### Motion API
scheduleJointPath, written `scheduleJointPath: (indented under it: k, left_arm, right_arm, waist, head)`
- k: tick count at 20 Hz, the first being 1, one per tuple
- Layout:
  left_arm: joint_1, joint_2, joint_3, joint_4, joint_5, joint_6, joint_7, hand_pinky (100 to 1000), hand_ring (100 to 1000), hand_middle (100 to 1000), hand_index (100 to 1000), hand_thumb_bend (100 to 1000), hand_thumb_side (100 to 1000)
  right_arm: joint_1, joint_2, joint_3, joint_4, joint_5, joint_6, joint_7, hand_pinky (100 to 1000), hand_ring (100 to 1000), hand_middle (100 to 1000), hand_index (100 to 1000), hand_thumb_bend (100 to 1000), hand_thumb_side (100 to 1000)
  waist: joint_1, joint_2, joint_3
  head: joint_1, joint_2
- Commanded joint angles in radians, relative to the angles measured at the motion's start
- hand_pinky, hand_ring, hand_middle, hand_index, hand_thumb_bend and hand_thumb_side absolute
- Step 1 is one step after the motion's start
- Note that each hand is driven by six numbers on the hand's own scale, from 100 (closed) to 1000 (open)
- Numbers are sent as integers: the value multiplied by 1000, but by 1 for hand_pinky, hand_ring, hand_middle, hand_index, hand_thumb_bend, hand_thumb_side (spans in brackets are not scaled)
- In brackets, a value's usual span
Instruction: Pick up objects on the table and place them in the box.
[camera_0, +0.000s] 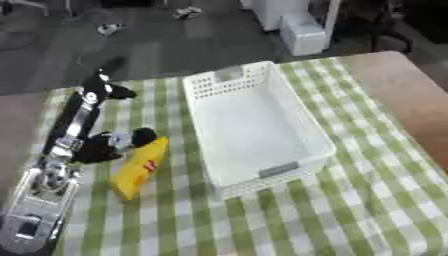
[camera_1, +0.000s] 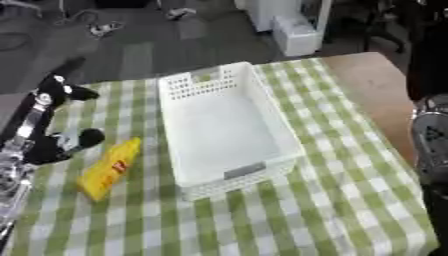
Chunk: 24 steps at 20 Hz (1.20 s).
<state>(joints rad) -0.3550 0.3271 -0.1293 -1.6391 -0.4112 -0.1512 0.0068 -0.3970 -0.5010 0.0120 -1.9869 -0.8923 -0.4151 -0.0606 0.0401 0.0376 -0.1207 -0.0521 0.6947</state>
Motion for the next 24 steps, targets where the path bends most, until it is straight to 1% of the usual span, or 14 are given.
scheduleJointPath:
  k: [1, 6, 12, 18, 24]
  left_arm:
    - [-28, -1, -16, 19, -35, -10, -22, 735, 701, 971, 1000, 910, 805]
    - [-39, -3, -27, 49, -93, -9, -53, 765, 736, 995, 1000, 916, 826]
    - [-56, -20, -31, 78, -180, 13, -106, 815, 786, 1000, 1000, 924, 847]
    - [-75, -43, -16, 99, -277, 67, -186, 863, 827, 1000, 1000, 897, 864]
    - [-76, -56, 5, 105, -341, 104, -245, 884, 871, 1000, 1000, 885, 866]
  right_arm:
    - [-19, -16, -8, -13, -3, -1, 1, 100, 472, 639, 679, 318, 610]
    - [-19, -17, -8, -13, -3, -1, 2, 100, 472, 639, 679, 318, 610]
    - [-18, -17, -7, -13, -2, 0, 3, 100, 471, 638, 679, 317, 610]
    - [-16, -18, -7, -13, -2, 0, 3, 100, 471, 638, 679, 317, 610]
    - [-16, -19, -8, -13, -2, -1, 2, 100, 471, 638, 679, 317, 610]
  waist:
    - [-4, -9, 0]
    - [-3, -9, 1]
    - [-3, -10, 2]
    - [-3, -11, 5]
    - [-3, -11, 7]
  head:
    - [11, -3]
    - [4, 2]
    - [5, 6]
    - [2, 9]
    - [-2, 12]
